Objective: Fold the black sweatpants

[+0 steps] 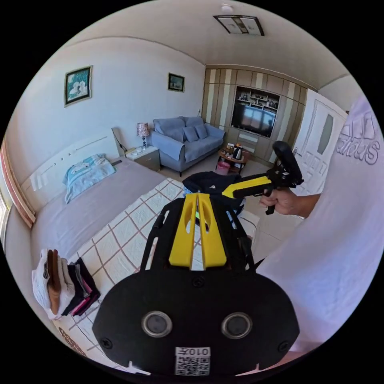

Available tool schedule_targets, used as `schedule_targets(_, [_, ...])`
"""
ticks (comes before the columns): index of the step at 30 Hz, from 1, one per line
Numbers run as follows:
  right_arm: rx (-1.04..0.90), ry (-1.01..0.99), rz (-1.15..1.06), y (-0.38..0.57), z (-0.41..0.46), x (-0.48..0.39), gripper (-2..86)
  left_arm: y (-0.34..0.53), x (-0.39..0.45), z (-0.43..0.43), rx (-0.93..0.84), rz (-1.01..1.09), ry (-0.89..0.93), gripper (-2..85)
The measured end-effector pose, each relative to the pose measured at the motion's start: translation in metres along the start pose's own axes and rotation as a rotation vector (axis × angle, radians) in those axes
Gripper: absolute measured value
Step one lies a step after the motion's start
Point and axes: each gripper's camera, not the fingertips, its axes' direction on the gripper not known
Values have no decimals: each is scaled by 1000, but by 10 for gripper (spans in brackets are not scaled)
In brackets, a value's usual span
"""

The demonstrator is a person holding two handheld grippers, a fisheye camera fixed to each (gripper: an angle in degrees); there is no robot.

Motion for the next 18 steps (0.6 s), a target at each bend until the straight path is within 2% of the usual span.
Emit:
schedule_targets(5, [163,-85,52,-86,-1,-58,25,32,28,-85,-5,151,105,-2])
schedule_targets(7, [215,-211,96,-119,6,-90,24,54,29,-111,-5,134,119,-2])
schedule_targets(9, [207,-230,118,-136,17,-116,23,87,29,-151,24,142,155,-2])
schedule_targets(13, [177,-290,178,-154,42,-173,22,135,25,-210,16,114,110,-1])
schedule_targets(18, [106,-315,96,-169,48,-226,24,197,18,-327,168,55,-89,3])
